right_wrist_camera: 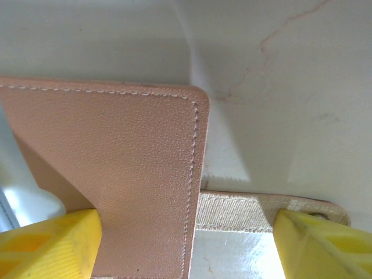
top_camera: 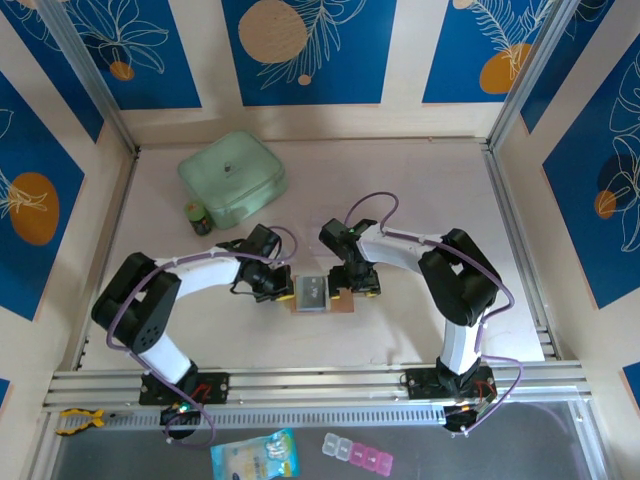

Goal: Take the credit cards out of the card holder

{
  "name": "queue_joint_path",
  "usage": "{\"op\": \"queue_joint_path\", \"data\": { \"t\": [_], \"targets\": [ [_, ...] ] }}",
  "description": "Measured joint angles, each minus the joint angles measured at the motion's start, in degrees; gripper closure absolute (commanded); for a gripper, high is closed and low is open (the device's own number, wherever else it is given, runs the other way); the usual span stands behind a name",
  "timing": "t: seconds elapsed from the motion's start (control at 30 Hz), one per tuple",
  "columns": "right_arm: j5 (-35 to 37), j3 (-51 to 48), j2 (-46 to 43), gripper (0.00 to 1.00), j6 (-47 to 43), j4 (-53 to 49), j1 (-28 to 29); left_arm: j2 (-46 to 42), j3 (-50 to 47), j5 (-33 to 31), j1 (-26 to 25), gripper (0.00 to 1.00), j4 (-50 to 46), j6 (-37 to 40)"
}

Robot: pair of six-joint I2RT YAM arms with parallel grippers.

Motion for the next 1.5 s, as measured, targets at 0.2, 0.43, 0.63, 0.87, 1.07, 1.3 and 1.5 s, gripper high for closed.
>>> {"op": "queue_joint_path", "data": {
  "t": [0.2,0.43,0.63,0.87,1.07,1.3,1.5],
  "targets": [
    [0.0,-0.1,-0.5,0.29,0.1,0.2,0.0,-1.7,2.1,-0.2,0.0,0.93,-0.1,0.0],
    [-0.7,-1.8,-7.3,0.31,0.2,2.8,0.0,-1.7,5.4,0.7,-1.1,0.86,0.2,0.0],
    [-7.7,-3.7,-12.7,0.40,0.7,9.8,-1.4,-0.1,5.9,1.1,-2.8,0.94,0.2,0.0],
    [-17.2,-7.4,-11.7,0.59,1.7,16.9,-3.0,0.9,5.9,1.1,-3.8,0.97,0.1,0.1],
    [-22.4,-9.0,-10.3,0.69,2.4,22.5,-3.6,2.5,5.8,1.1,-3.8,1.00,0.2,0.3],
    [-25.4,-10.6,-8.1,0.72,3.0,26.4,-3.7,3.6,5.3,1.1,-3.8,1.00,0.5,0.3],
    [-27.3,-11.1,-7.0,0.74,3.3,28.8,-3.7,3.6,5.1,1.0,-3.8,1.00,0.5,0.4]
  ]
}}
